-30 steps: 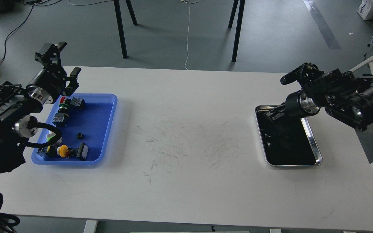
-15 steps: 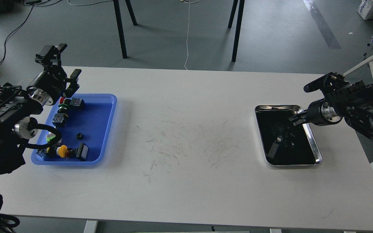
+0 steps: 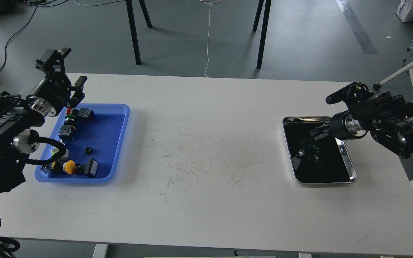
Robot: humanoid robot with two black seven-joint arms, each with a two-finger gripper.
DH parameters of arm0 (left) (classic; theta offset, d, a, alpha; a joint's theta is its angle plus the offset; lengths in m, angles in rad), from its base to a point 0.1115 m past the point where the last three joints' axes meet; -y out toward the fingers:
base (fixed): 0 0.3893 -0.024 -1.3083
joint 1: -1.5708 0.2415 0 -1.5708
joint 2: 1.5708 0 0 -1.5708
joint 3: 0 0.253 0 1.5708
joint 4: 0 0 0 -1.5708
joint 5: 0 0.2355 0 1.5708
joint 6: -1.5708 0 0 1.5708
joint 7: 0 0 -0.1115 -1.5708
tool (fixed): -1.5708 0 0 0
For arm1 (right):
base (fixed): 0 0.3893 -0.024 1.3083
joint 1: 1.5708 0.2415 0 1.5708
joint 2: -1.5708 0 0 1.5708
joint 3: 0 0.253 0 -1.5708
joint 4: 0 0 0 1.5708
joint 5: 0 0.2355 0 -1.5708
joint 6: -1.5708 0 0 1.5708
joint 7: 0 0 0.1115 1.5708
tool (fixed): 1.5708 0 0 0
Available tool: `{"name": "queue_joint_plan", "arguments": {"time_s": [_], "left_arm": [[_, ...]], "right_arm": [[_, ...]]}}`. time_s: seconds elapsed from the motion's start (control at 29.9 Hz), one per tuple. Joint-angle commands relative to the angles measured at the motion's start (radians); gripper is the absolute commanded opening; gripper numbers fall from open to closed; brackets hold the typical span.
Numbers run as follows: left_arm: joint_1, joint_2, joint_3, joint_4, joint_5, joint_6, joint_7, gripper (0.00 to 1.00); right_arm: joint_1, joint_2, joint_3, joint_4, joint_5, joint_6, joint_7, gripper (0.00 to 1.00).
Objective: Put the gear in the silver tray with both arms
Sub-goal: 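Raise the right gripper up and away from the silver tray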
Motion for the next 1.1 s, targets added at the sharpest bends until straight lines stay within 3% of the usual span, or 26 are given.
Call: {"name": "queue_joint_plan", "arguments": {"time_s": [0.0,0.1,0.27,0.53,0.77,1.07], "left_arm": [[0.000,-0.003,0.000,0.000,0.000,0.000,0.000,0.99],[0.000,-0.003,0.001,0.000,0.000,0.000,0.000,0.99],[0.000,0.000,0.001,0.000,0.000,0.000,0.000,0.99],[0.035,0.034,0.000,-0.015,0.001,0.000,0.000,0.99],[0.043,0.078,0.006,-0.026,0.008,0.000,0.000,0.99],[0.073,0.219,0.011,-0.228,0.018,0.000,0.000,0.99]], "right_arm": [[0.002,-0.002,0.003,-0.002,0.001,0.000,-0.002,0.61],[0.006,-0.004,0.015,-0.002,0.003,0.003,-0.002,0.72],[0.025,-0.008,0.138,-0.023,0.041,0.012,-0.011,0.82],[0.011,0.001,0.334,-0.115,0.291,-0.006,-0.011,0.84],[-0.050,0.031,0.543,-0.201,0.565,-0.086,-0.013,0.84],[-0.130,0.114,0.661,-0.264,0.857,-0.100,-0.014,0.84]]}}
